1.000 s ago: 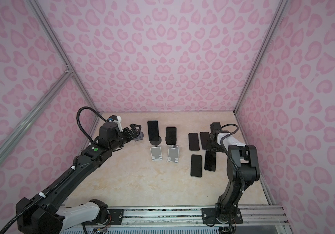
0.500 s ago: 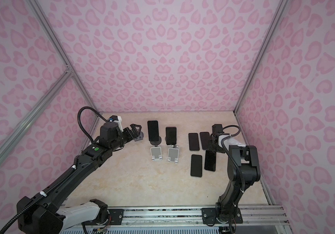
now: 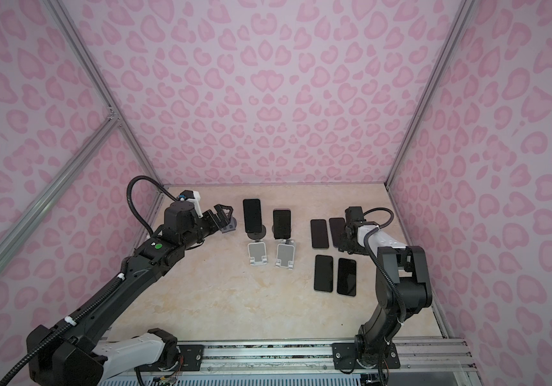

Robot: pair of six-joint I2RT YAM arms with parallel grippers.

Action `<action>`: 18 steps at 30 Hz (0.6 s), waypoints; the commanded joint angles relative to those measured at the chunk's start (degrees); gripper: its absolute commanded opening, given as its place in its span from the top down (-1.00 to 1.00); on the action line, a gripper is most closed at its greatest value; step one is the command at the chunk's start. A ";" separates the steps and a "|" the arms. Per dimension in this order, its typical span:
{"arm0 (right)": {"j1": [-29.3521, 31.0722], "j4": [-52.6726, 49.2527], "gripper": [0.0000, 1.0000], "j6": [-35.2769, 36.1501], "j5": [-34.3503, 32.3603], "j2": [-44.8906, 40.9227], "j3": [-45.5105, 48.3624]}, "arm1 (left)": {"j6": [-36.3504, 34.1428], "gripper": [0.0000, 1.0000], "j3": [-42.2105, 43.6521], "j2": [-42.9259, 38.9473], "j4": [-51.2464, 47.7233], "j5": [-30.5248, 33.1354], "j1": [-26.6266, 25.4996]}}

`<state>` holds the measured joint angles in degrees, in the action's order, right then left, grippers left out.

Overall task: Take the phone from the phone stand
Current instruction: 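Raise the right gripper while the left gripper reaches toward the white stands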

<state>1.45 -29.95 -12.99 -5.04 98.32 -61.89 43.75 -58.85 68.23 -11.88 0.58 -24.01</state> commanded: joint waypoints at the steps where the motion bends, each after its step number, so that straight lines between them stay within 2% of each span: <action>1: 0.07 -2.30 -0.44 -0.04 1.14 -2.90 -1.35 | -0.59 -1.00 -0.21 -0.29 1.86 0.89 -0.01; 7: 1.20 1.43 -0.46 -3.58 10.38 -13.90 3.44 | -2.62 -0.99 -1.17 -0.03 1.03 1.91 -0.49; 10: 5.07 4.86 -0.47 -4.76 10.04 -18.08 4.86 | -5.59 -0.97 -1.76 0.24 -0.50 8.35 -2.95; 14: 10.81 15.20 -0.55 -4.76 8.42 -24.87 10.12 | -8.90 -0.98 -3.45 1.32 -3.78 22.66 -11.22; 16: 12.43 19.95 -0.61 -4.99 7.78 -27.14 13.06 | -7.30 -0.99 -2.61 1.87 -5.56 25.93 -14.18; 18: 13.33 23.77 -0.64 -5.74 7.02 -28.68 15.82 | -4.80 -0.97 -0.74 2.38 -7.73 26.64 -16.72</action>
<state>13.76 -15.05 -17.43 3.64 70.96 -48.60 37.50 -60.82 69.97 -15.11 20.08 -38.65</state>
